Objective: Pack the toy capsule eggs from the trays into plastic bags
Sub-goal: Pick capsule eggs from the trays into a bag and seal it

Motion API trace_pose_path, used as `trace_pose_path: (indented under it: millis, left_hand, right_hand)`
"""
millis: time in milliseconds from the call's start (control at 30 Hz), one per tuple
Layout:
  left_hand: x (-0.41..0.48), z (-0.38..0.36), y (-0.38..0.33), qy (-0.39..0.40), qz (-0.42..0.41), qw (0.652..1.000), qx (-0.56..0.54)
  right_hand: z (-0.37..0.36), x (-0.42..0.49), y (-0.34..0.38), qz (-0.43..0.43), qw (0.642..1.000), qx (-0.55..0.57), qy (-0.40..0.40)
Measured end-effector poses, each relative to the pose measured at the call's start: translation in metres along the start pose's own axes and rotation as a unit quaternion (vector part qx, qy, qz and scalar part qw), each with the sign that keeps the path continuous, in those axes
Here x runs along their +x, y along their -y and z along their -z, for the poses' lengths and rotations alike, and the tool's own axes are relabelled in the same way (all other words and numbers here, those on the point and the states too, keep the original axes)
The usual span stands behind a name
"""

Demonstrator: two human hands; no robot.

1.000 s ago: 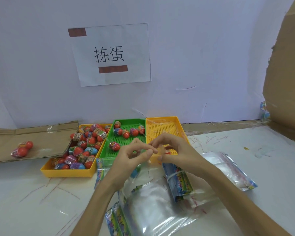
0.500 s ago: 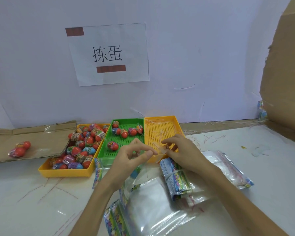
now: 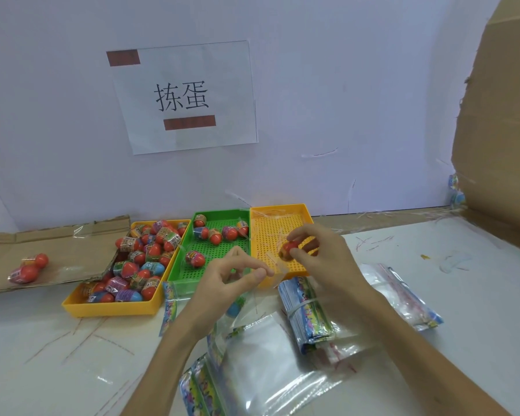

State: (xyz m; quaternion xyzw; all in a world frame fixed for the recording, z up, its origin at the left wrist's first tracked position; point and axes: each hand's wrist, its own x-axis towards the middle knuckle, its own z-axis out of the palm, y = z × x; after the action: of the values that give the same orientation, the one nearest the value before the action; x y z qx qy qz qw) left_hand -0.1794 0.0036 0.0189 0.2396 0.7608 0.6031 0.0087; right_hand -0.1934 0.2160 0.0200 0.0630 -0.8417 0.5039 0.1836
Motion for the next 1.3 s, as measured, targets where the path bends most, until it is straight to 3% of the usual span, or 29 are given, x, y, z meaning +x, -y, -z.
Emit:
trace_pose_path:
  millis: [133,367,633,767,900,1000,1300]
  left_hand:
    - [-0.001,-0.001,-0.004,0.004,-0.002,1.000,0.013]
    - [-0.001,-0.001,-0.003,0.015,-0.013,1.000,0.010]
    - [-0.001,0.002,-0.001,0.004,-0.011,1.000,0.021]
    - [0.000,0.003,0.001,-0.013,-0.023,0.999,0.026]
    - [0.001,0.002,0.002,-0.039,-0.023,0.998,0.045]
    - [0.003,0.001,0.001,-0.053,-0.001,0.999,-0.015]
    - [0.002,-0.003,-0.001,-0.097,-0.061,0.991,-0.062]
  right_hand:
    - [0.012,0.003,0.013,0.004,0.984,0.172,0.041]
    - [0.007,-0.003,0.013,0.014,0.975,0.110,0.194]
    - [0.008,-0.006,0.017,-0.032,0.959,0.140,0.244]
    - [0.006,-0.009,0.019,0.005,0.953,0.129,0.274]
    - [-0.001,-0.009,0.018,0.026,0.972,0.120,0.199]
    - [-0.004,-0.007,0.016,0.004,0.982,0.131,0.139]
    - [-0.012,-0.009,0.016,-0.061,0.977,0.157,0.129]
